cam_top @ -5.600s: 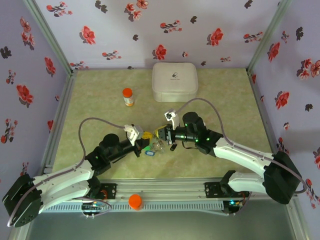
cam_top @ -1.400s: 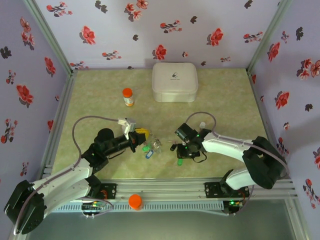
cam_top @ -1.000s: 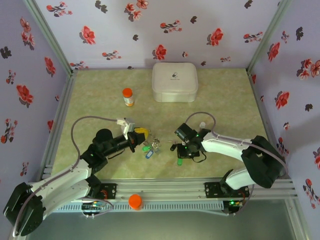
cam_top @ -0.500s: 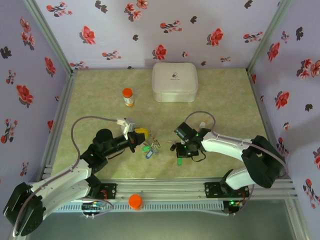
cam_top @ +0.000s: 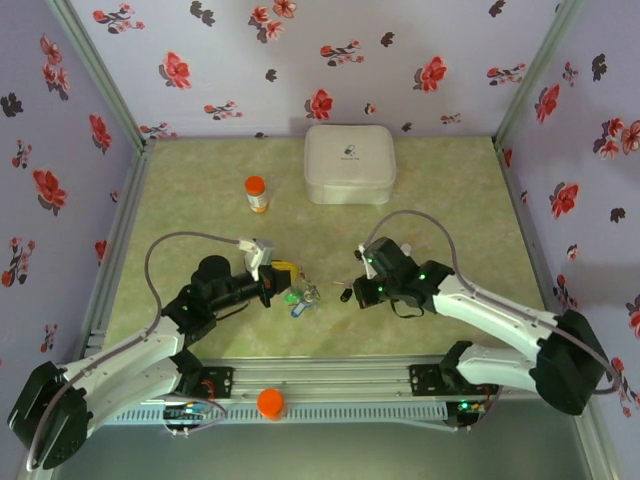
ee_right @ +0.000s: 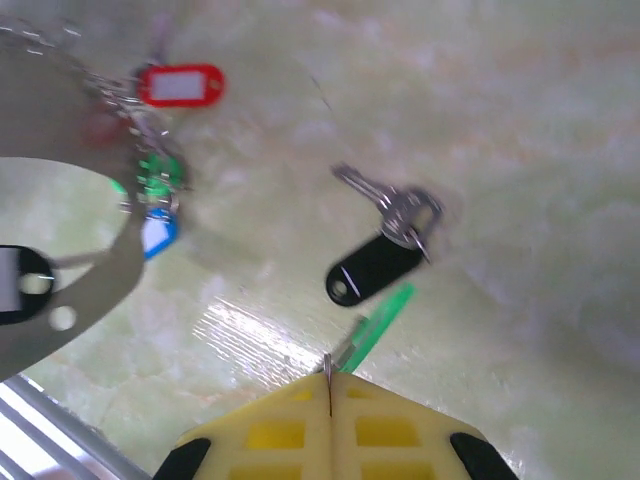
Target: Put the keys on the keyring
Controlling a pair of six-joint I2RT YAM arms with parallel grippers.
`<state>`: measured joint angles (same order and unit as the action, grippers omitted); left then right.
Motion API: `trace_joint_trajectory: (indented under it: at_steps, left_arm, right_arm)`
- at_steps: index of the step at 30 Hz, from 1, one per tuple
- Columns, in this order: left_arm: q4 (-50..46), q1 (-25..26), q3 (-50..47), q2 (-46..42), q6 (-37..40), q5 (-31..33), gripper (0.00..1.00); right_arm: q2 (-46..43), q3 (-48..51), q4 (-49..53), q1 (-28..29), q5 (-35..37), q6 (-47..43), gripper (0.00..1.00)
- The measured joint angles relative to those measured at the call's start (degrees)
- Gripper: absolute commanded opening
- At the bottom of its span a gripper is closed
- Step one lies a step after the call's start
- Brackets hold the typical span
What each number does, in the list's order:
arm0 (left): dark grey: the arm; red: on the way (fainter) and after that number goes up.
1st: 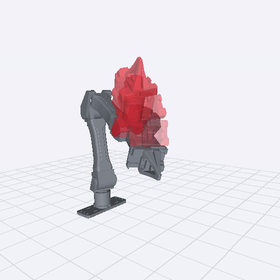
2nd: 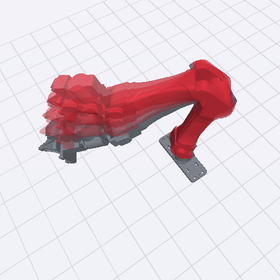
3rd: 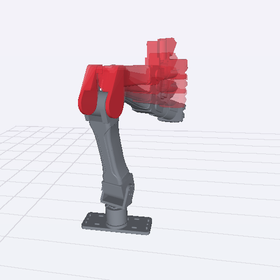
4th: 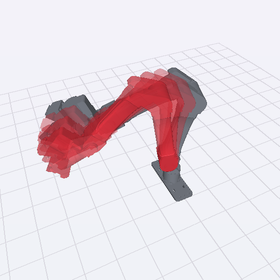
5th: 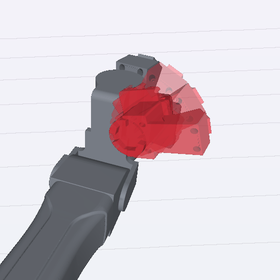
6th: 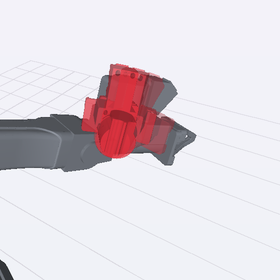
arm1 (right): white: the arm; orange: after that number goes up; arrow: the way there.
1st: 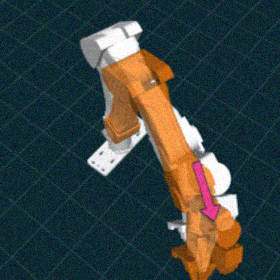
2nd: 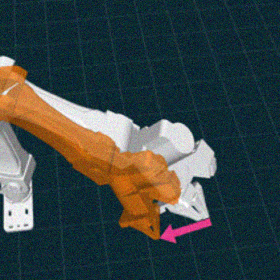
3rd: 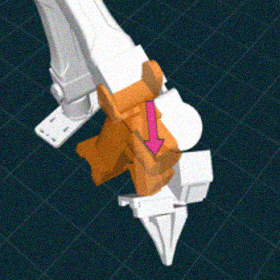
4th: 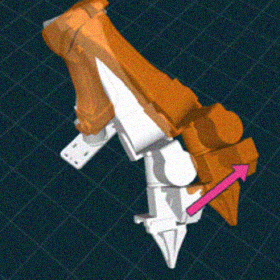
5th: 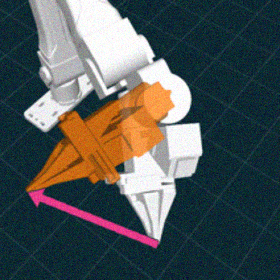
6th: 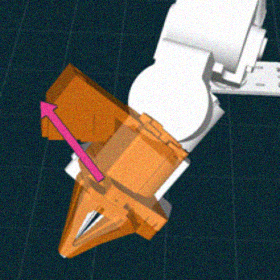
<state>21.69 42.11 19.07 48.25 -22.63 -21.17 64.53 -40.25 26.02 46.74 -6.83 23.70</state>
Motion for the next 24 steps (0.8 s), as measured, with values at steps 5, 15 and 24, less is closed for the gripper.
trace_joint_trajectory:
  at_steps: [5,15,24]
  left_arm:
    - [-2.99,0.00,2.86,1.09,-1.55,-1.77,0.00]
    - [-9.20,0.42,7.50,2.97,-5.90,-5.51,0.00]
    - [-12.46,0.96,8.72,3.78,-6.01,-6.05,0.00]
  right_arm:
    - [-4.00,-0.72,-5.29,0.02,-0.42,-12.50,0.00]
    - [-7.08,-0.13,-19.80,2.75,-4.63,-42.18,0.00]
    - [-6.05,-1.42,-20.02,4.81,-8.28,-55.34,0.00]
